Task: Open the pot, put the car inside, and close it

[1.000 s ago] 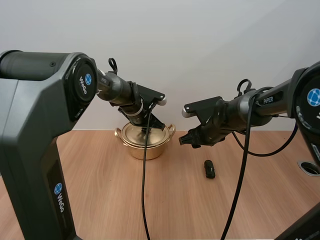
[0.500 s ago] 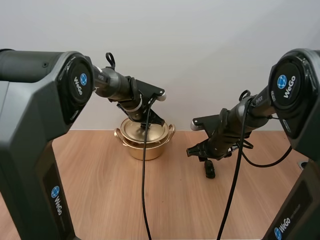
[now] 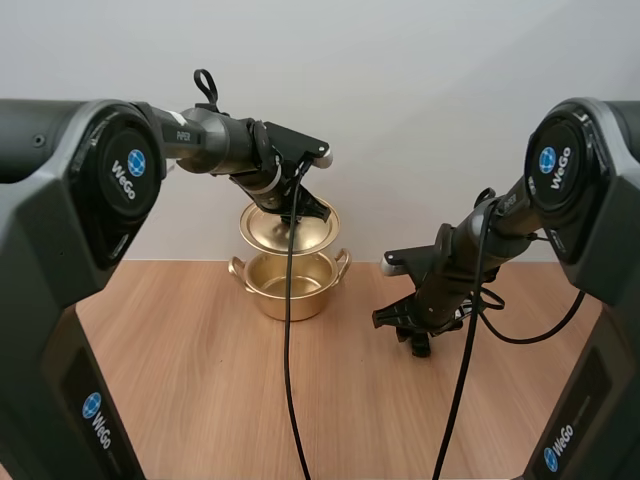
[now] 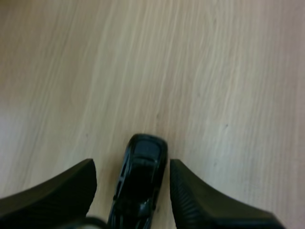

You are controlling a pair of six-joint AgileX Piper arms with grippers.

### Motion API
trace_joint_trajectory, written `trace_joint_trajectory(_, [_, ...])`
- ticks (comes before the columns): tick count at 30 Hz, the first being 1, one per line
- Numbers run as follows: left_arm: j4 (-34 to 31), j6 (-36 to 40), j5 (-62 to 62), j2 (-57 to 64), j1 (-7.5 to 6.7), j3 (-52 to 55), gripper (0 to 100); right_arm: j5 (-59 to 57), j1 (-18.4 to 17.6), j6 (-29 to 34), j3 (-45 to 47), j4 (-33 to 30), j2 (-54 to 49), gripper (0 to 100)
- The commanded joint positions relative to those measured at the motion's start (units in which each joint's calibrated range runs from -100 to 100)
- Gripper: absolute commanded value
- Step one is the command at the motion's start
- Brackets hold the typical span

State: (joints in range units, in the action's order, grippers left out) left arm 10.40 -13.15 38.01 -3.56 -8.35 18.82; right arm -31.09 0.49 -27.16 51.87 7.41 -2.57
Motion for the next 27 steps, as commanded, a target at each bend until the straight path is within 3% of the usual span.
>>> trace_joint_trajectory(1, [0.1, 0.0, -0.3, 1.6, 0.02, 0.0, 0, 0.1, 0.0, 0.0, 0.0, 0.0, 0.2, 77])
trace_joint_trajectory(3, [-0.2, 0.0, -0.8, 3.5, 0.02, 0.0, 0, -0.1, 0.0, 0.0, 0.0, 0.0, 0.2, 72])
trace_joint_trajectory(6, [-1.3, 0.0, -1.6, 6.9, 0.07, -0.1, 0, -0.2, 0.0, 0.0, 0.0, 0.0, 0.2, 48])
trace_joint_trajectory(10, [-1.3, 0.4, 0.5, 11.5, 0.16, -2.9, 0, -0.2, 0.0, 0.4, 0.0, 0.3, 0.2, 0])
trace_joint_trajectory(19, [-1.1, 2.5, 7.3, 19.9, 2.12, -12.4, 0, 2.1, 0.0, 0.4, -0.9, -2.2, -0.1, 0])
trace_joint_trajectory(27, [3.1, 2.6, 9.7, 23.9, 3.01, -16.2, 0, -2.0, -0.4, -2.3, -12.3, 1.1, -4.3, 0])
